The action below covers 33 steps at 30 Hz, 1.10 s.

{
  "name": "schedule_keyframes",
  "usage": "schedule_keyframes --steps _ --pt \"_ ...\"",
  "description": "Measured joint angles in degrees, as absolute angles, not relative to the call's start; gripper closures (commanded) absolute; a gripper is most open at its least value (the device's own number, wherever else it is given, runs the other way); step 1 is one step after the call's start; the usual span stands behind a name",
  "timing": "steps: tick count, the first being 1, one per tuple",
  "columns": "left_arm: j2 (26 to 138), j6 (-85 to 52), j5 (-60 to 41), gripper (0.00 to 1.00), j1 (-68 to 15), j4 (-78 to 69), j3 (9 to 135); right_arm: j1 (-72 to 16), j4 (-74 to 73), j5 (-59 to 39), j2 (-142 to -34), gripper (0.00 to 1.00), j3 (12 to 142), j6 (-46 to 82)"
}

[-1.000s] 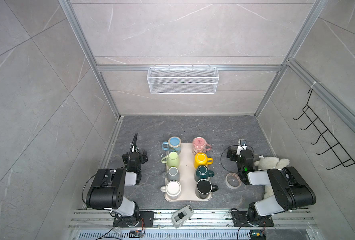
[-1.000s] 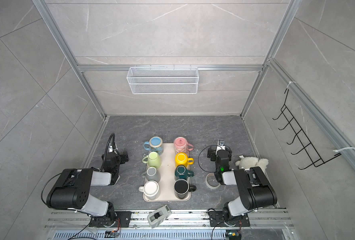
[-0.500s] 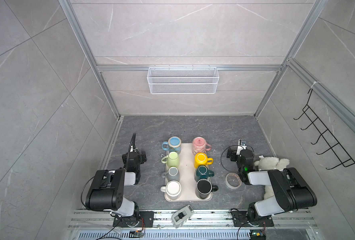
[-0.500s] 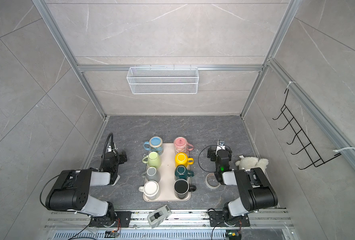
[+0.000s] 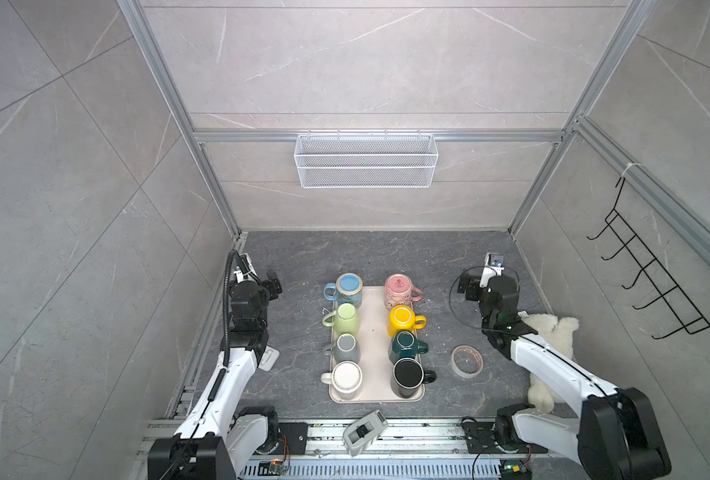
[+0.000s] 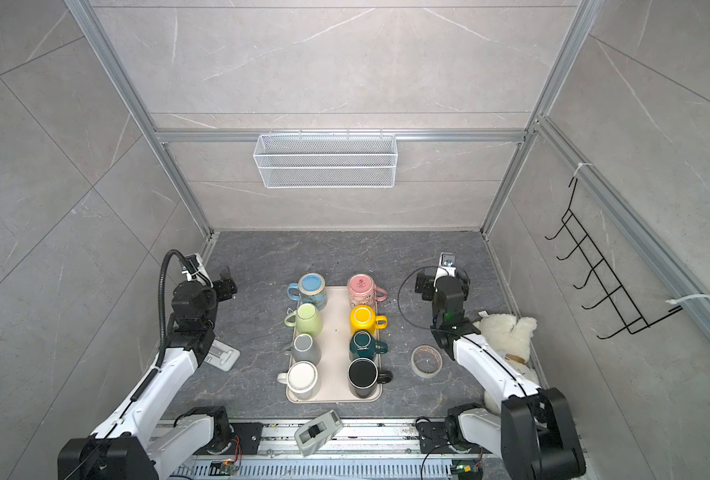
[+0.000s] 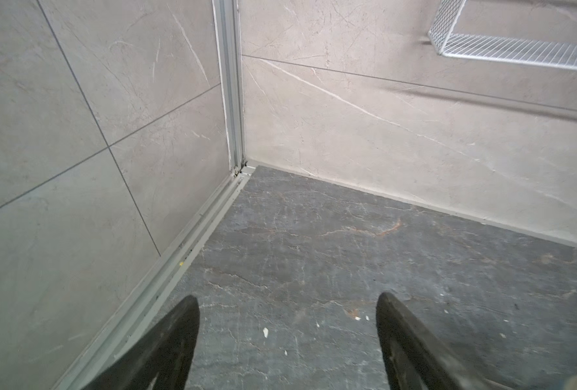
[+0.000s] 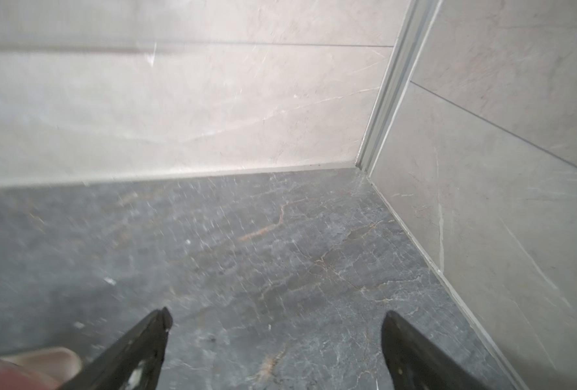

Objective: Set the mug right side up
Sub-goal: 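Reach the right gripper to the upside-down pink ghost-print mug on the tray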

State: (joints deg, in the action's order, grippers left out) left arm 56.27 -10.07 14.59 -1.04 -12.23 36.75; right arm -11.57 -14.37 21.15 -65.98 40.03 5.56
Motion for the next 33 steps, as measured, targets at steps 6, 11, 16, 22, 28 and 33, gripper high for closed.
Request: schedule_keyframes --steps 6,11,16,22,28,33 --pt "52.45 -20.32 10.2 0.19 -1.04 2.26 41.52 -11.68 10.37 13.17 -65.19 0.22 56.9 21.93" --pt "48.4 -28.75 7.79 0.22 -1.1 9.87 41.1 -11.68 18.65 0.43 -66.04 0.46 57.19 39.0" --pt "43.94 -35.33 7.25 0.23 -1.13 14.26 40.32 -11.84 12.23 -11.66 -67.7 0.48 50.72 59.33" --pt "41.56 -40.51 7.27 0.24 -1.15 17.39 39.9 -13.37 1.56 -18.11 -72.36 0.48 43.75 79.37" --pt "41.5 -42.89 7.29 0.25 -1.15 19.33 39.88 -14.48 -8.12 -18.92 -75.77 0.47 40.97 92.23" --pt "41.69 -43.64 7.31 0.25 -1.15 20.08 39.88 -15.79 -12.47 -18.9 -79.55 0.46 40.73 98.24"
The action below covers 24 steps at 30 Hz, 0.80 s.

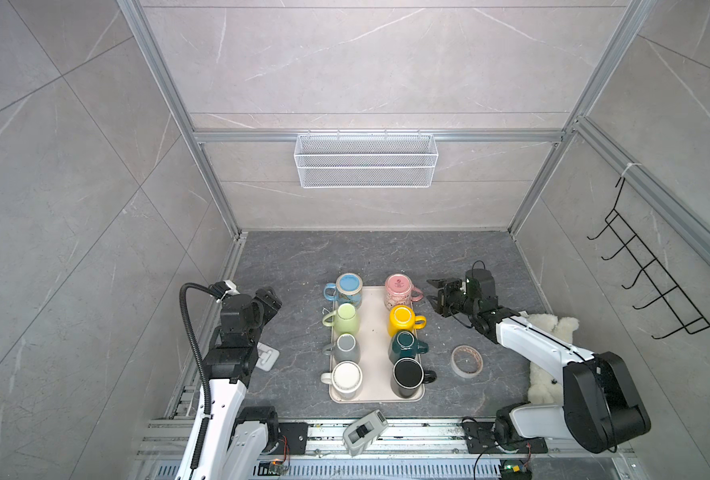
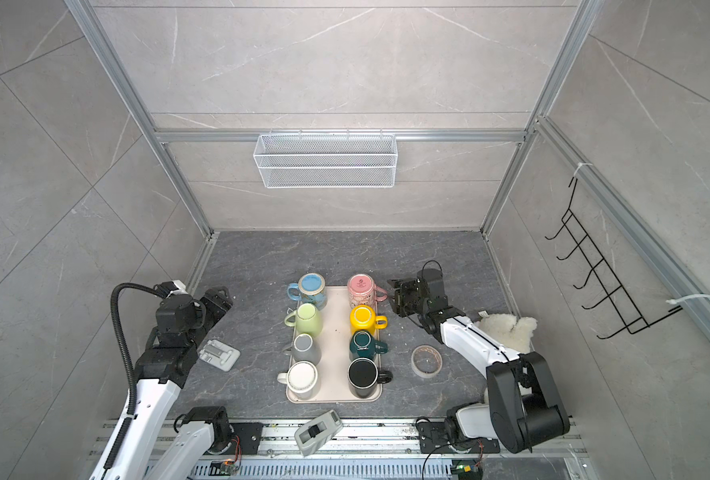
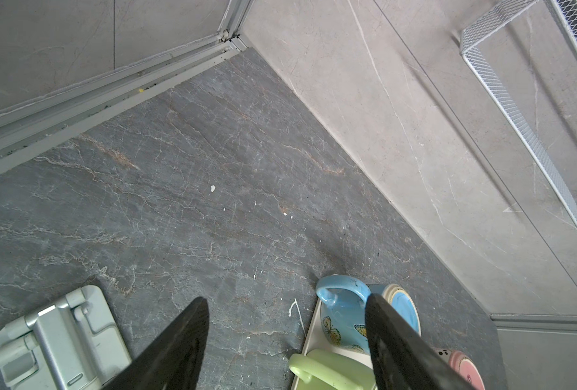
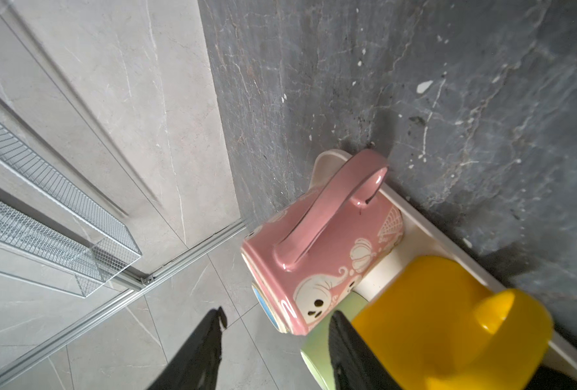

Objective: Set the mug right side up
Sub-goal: 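Reach the right gripper to the upside-down pink ghost-print mug on the tray, then grasp the pink mug's handle with the right gripper and lift it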

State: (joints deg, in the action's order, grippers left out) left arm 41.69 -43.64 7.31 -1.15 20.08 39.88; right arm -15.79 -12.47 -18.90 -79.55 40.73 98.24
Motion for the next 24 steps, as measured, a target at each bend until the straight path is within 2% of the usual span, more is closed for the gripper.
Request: schedule_keyframes --steps 17,24 --pt "42.98 -43.81 7.44 0.25 -1.15 20.82 40.29 -17.67 -22.33 -17.12 -89.06 0.45 39.62 107.37" --pt "43.13 -43.77 7.79 0.25 -1.15 20.86 40.77 -17.67 -24.34 -16.71 -93.69 0.49 40.14 108.51"
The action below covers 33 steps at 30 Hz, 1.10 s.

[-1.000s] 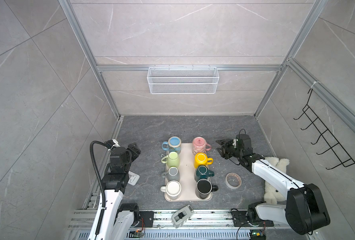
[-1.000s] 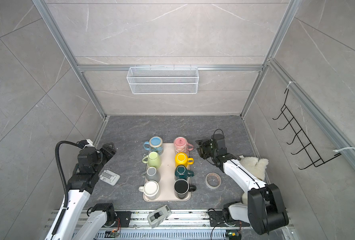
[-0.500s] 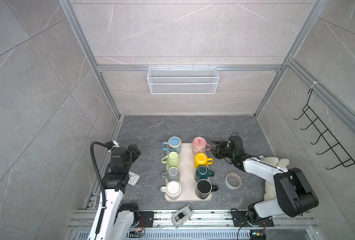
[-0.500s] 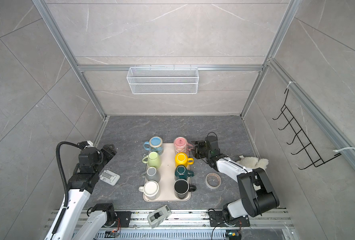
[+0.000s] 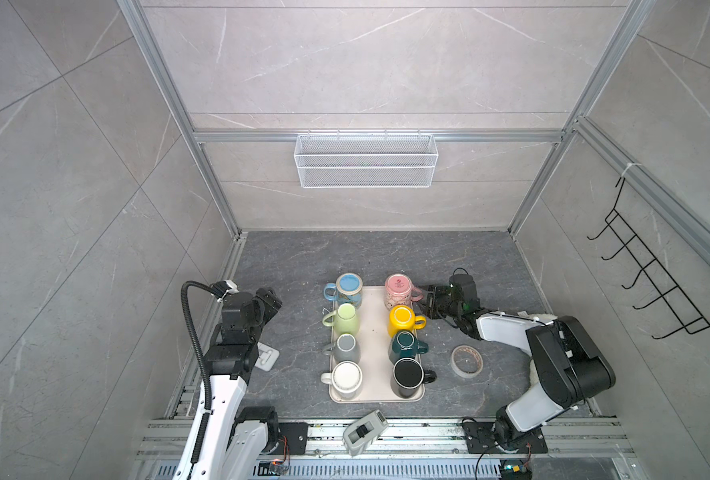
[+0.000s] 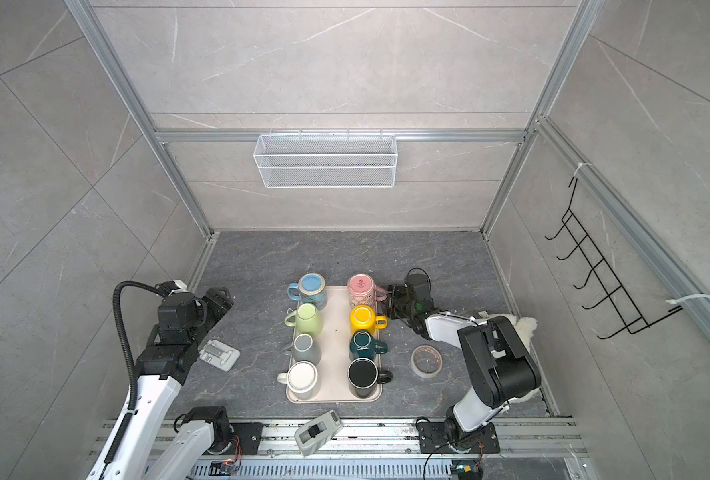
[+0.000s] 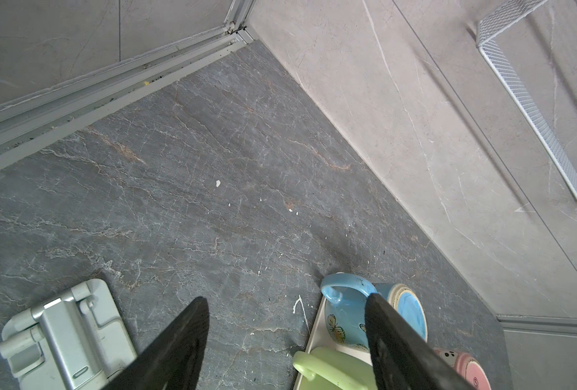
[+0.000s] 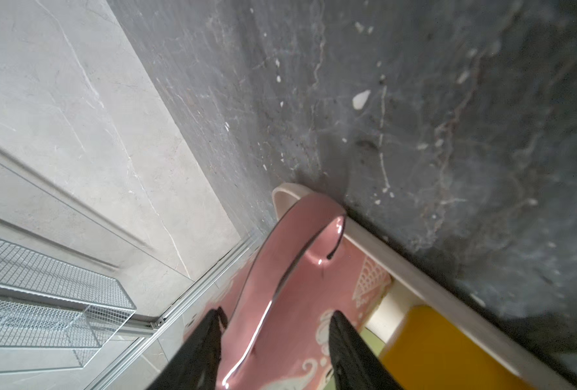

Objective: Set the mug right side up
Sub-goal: 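Grasp the pink mug's handle with the right gripper and lift it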

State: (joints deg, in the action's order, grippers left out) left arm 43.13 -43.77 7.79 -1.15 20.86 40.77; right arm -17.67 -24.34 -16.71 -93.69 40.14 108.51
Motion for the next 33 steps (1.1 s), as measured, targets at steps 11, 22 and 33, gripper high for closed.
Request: schedule_keyframes --steps 11,22,33 --pt "43.38 -43.64 9.08 0.25 -1.15 21.04 41.5 -17.67 -27.07 -16.1 -97.95 0.54 43.57 108.68" --pt "43.88 -43.05 10.44 0.25 -1.15 21.26 42.41 -17.69 -29.47 -16.32 -103.28 0.64 47.13 109.03" --pt "44.62 -42.85 10.61 0.25 -1.15 21.34 42.52 -17.74 -31.86 -17.1 -105.86 0.85 49.45 110.76"
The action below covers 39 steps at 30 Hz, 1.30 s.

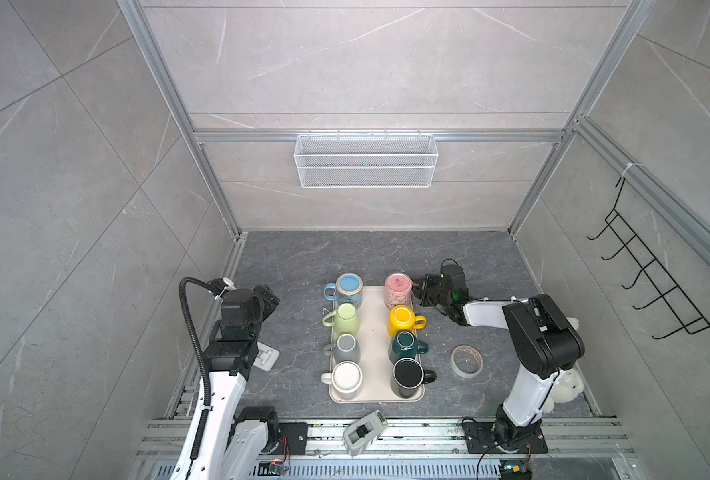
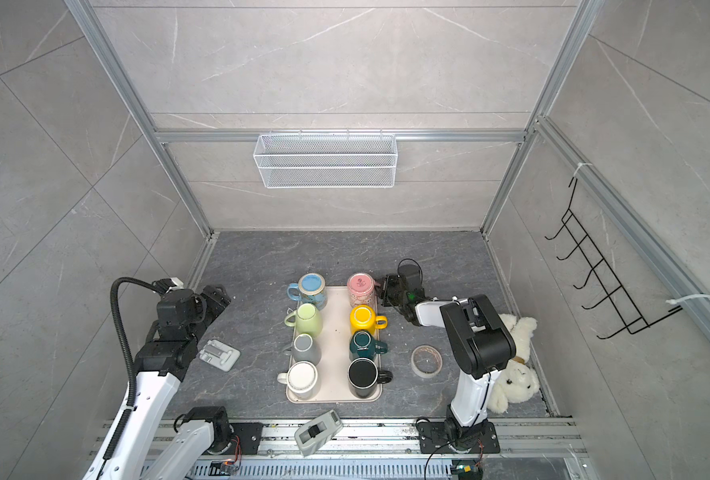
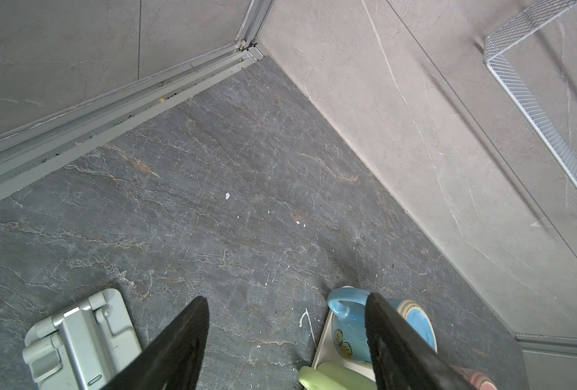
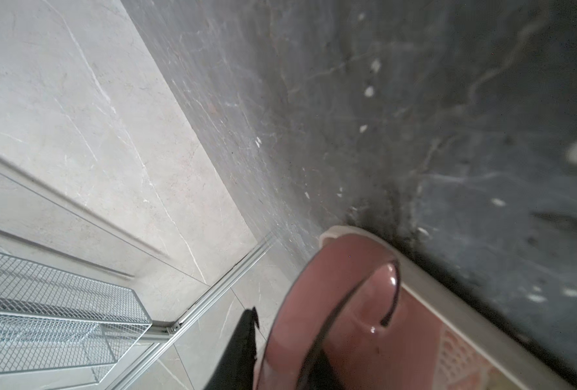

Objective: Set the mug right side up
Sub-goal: 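Grasp the pink mug's handle with the right gripper and lift it, then rotate the pink mug upright with the right gripper while the left arm reaches toward it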

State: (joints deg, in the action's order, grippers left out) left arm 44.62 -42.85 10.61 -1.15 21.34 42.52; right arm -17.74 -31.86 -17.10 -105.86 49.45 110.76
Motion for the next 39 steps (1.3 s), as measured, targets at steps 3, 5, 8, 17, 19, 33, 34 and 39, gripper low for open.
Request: schedule_keyframes --steps 3,5,8,17,19,33,34,39 --pt "44.62 -42.83 10.61 0.25 -1.15 21.43 42.65 -17.91 -33.61 -18.57 -106.74 0.97 50.92 112.07" --pt "44.6 -42.81 10.61 0.25 -1.15 21.47 42.85 -18.17 -34.2 -18.52 -107.04 1.0 52.34 111.87" --pt "44.6 -42.78 10.63 0.25 -1.15 21.45 43.2 -18.06 -34.33 -18.37 -107.77 1.0 53.28 111.44" --pt "44.45 -42.11 10.46 0.25 -1.15 21.47 43.29 -18.04 -30.57 -18.26 -108.42 1.0 58.28 104.25" --pt "44.45 -41.76 10.2 0.26 -1.15 21.47 43.33 -18.04 -28.69 -18.41 -108.33 1.0 60.34 100.27" --pt "49.95 -36.49 -3.31 0.3 -1.28 20.45 51.03 -24.82 0.34 -13.98 -89.76 1.0 77.19 49.93" --pt "50.98 -35.97 -5.04 0.3 -1.37 20.4 52.14 -26.52 2.09 -13.21 -88.14 1.0 78.0 45.6" --pt "55.18 -33.04 -11.73 0.31 -3.14 20.49 57.14 -34.59 9.43 -7.44 -84.12 1.0 78.63 28.29"
